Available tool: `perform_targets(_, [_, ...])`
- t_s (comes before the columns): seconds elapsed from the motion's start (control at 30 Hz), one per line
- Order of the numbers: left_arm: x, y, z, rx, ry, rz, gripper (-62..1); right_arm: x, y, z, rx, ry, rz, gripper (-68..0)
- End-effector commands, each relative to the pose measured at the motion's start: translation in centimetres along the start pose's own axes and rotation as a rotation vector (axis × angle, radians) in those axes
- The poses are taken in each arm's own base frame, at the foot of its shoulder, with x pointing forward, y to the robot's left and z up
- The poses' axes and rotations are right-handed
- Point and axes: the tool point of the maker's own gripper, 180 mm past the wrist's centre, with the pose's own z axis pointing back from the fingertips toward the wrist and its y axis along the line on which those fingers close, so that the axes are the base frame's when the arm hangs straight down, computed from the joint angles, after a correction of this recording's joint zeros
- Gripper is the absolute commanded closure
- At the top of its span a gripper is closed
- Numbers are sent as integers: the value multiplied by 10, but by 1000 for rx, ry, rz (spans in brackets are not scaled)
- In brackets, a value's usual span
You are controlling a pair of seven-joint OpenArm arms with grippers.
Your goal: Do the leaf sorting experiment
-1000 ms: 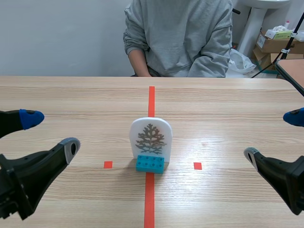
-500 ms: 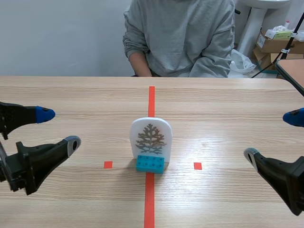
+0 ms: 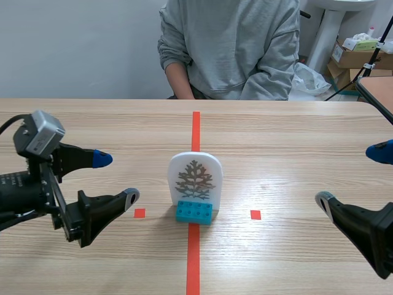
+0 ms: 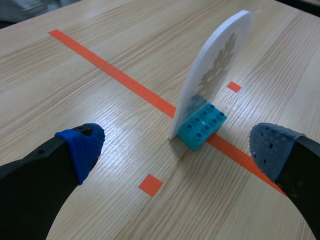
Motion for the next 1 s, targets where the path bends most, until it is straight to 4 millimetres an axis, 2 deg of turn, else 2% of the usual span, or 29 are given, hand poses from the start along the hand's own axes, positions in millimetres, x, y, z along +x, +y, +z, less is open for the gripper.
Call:
perform_targets(0.0, [14, -1, -10, -14, -54, -6, -623, 6, -1, -1, 1, -29, -3, -604])
perform_targets(0.23, [-4, -9, -37, -75, -26, -59, -623, 6, -1, -1, 1, -29, -3, -604])
perform_targets(0.4, [-10, -11, -53, -96, -13, -89, -623, 6, -1, -1, 1, -29, -3, -604])
perform_targets(0.6, [-9, -7, -69, -72, -32, -88, -623, 6, -1, -1, 1, -29, -3, -604])
perform_targets(0.97, [-9, -21, -88, -87, -52, -58, -623, 7, -1, -1, 1, -30, -3, -604])
